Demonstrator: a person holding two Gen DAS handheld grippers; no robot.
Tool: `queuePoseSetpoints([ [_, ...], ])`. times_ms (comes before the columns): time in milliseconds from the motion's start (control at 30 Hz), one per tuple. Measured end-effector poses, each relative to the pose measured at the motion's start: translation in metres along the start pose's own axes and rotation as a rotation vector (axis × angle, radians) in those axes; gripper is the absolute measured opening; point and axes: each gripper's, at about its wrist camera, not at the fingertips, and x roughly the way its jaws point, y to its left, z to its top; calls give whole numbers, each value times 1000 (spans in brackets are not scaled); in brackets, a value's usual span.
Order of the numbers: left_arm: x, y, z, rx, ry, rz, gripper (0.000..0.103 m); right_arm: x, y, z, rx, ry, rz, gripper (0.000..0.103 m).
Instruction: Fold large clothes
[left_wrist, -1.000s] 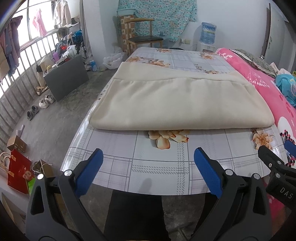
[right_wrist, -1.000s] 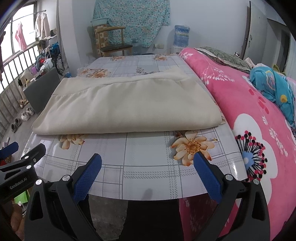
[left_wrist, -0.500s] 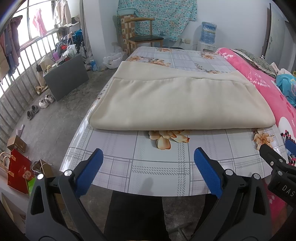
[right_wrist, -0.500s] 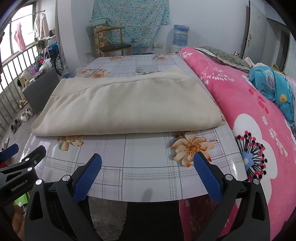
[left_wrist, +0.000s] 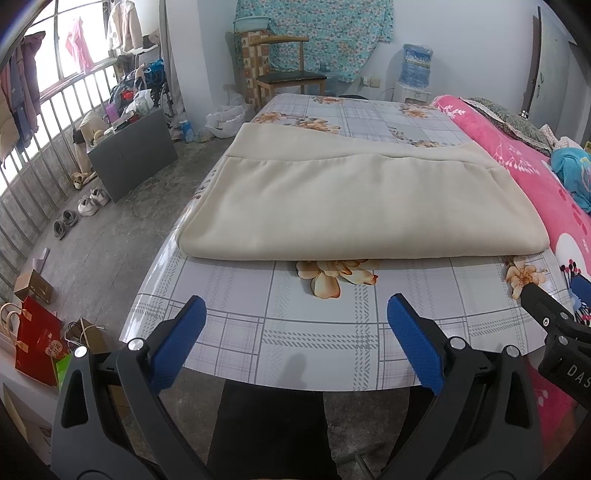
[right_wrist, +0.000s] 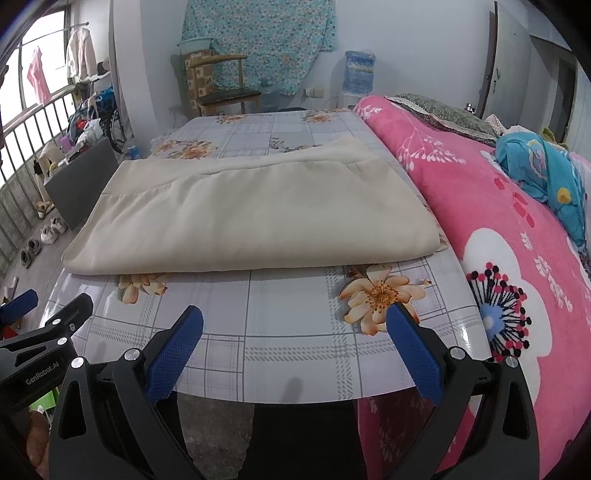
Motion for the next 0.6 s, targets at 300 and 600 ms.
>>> queuePoseSetpoints([
  [300, 1, 1, 0, 0, -1, -1, 95, -1, 1, 0, 1, -1, -1, 97],
  [600, 1, 0, 1, 0, -3, 2, 95, -4, 3, 2, -5, -5, -2, 97],
])
